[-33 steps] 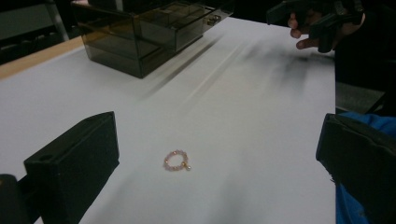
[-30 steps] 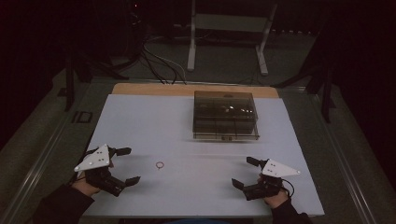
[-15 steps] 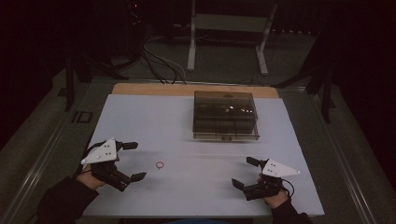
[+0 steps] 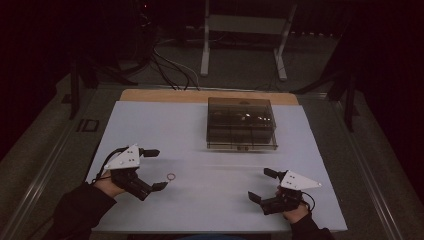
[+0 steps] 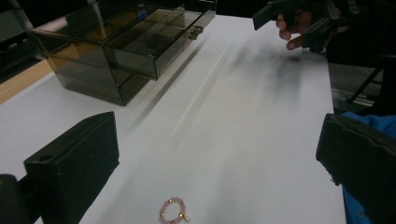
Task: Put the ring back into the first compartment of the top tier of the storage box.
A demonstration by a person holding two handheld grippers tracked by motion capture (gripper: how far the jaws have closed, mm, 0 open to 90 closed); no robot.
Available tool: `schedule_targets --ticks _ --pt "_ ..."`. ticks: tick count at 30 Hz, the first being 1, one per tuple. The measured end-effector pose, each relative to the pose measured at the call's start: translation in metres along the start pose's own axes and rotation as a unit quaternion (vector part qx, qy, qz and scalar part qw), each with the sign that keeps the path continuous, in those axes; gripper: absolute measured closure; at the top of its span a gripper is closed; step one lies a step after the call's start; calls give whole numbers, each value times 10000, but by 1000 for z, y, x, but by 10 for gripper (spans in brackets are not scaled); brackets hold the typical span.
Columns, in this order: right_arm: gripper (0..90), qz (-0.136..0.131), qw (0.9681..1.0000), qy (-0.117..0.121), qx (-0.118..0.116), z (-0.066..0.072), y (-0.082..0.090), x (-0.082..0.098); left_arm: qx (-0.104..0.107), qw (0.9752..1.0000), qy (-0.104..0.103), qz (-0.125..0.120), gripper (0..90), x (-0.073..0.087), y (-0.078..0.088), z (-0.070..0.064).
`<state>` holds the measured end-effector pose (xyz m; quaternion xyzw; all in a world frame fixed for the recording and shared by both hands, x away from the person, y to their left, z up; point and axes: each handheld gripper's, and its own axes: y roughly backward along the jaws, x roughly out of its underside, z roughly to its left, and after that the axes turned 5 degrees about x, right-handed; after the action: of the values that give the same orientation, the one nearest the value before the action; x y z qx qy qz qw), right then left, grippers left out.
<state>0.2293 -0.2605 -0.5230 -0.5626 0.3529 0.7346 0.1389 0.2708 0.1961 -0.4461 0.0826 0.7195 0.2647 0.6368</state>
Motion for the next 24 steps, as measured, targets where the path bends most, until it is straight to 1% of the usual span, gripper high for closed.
schedule_targets --ticks 8,11,16,20,23,24 --pt "0 -2 10000 -6 -13 0 0 0 63 9999 33 111 9 -2 -16 4" --pt "0 -4 10000 -30 -6 0 0 0 73 9999 68 118 9 -1 -23 6" --pt "0 5 10000 -17 -21 0 -1 0 70 9997 143 204 9 1 -33 10" --pt "0 3 10000 -4 -21 0 -1 0 -24 9994 261 241 9 4 -37 14" --pt "0 6 10000 -2 -23 1 -1 0 -136 9989 349 275 9 9 -39 17" --pt "0 10 10000 -2 -28 1 -1 0 -169 9989 340 276 9 11 -40 18"
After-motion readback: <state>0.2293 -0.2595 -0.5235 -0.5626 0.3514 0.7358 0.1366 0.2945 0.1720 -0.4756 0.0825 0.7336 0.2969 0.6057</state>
